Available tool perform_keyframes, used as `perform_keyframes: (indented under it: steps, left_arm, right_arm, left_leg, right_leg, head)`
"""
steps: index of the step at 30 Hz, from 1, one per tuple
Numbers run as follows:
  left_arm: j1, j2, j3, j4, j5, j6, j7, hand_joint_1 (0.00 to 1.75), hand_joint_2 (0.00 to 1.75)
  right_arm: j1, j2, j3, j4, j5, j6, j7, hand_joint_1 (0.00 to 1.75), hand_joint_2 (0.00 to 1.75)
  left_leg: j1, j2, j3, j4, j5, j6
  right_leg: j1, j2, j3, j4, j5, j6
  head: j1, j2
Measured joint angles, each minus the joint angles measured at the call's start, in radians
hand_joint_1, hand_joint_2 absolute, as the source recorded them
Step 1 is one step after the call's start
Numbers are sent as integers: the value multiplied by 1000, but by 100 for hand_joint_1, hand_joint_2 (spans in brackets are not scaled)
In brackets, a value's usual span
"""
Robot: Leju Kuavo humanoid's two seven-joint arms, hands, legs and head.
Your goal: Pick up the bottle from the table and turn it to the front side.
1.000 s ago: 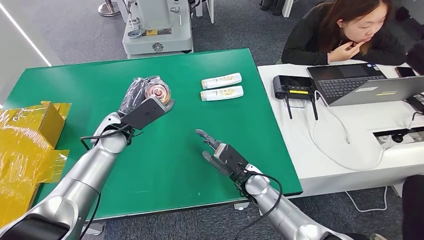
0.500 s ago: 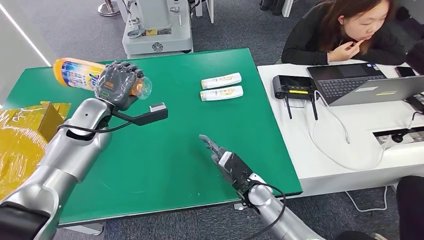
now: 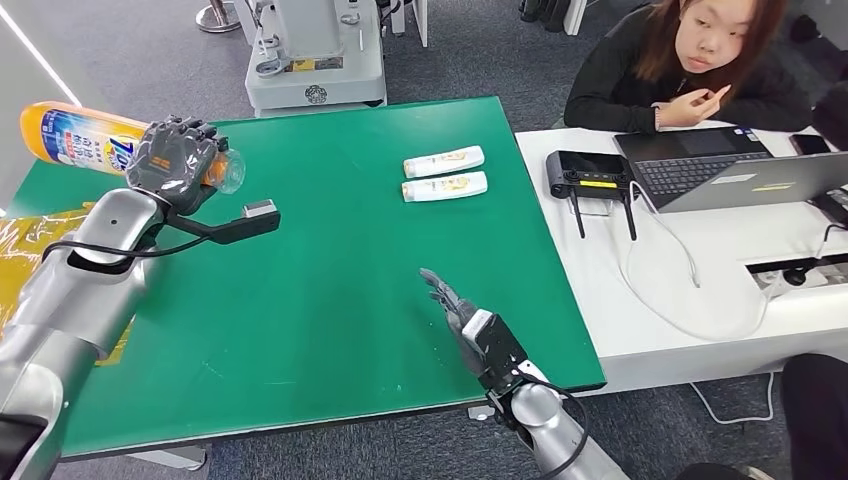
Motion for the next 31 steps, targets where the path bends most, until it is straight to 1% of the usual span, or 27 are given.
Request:
perform_keyframes:
  steps: [5,9,11,16,19,22,25,28,31]
  left_arm:
    - [-2,9,0,1,-12,-3,3,175,175]
    - [-8,39,0,5,-25,-21,14,175,175]
    - [-9,71,2,5,-19,-38,19,175,175]
    - [17,187,42,-28,14,-88,31,175,175]
    - [70,265,94,-82,21,-153,76,175,175]
    - [167,339,170,-164,12,-215,117,175,175]
    - [274,403,258,-254,8,-253,115,175,175]
    - [343,442,325,-318,3,-295,103,175,175]
    - [379,465,359,-356,16,-343,91,175,175]
  right_arm:
    - [13,0,-9,-14,0,-4,0,0,0]
    - [49,0,-32,-51,1,-8,4,0,0]
    - [67,0,-47,-71,2,-4,8,0,0]
    - [118,3,-95,-124,15,12,26,0,0]
    - [150,6,-130,-166,29,27,38,0,0]
    - [163,7,-155,-187,39,48,42,0,0]
    - [170,10,-172,-196,39,53,42,0,0]
    - [175,13,-180,-213,43,58,48,0,0]
    - [176,15,-184,-226,52,62,58,0,0]
  left_leg:
    - [0,0,0,0,0,0]
    - [0,1,0,0,0,0]
    - [0,2,0,0,0,0]
    - [2,4,0,-1,-1,-1]
    - [2,5,0,-1,-1,-2]
    - [2,7,0,-2,-2,-3]
    - [3,7,0,-2,-2,-3]
    - [3,5,-1,-1,-2,-3]
    - [2,4,-1,-1,-2,-3]
  right_leg:
    - [0,0,0,0,0,0]
    - [0,1,0,0,0,0]
    - [0,3,-1,1,0,0]
    - [2,5,-2,1,0,-1]
    - [2,6,-2,1,-1,-1]
    - [2,9,-3,1,-1,-2]
    - [2,9,-3,1,-2,-2]
    - [2,6,-3,1,-2,-3]
    - [2,5,-3,1,-2,-3]
  head:
    - [0,0]
    - [0,0]
    - [0,0]
    - [0,0]
    - [0,0]
    - [0,0]
    - [0,0]
    - [0,0]
    - [0,0]
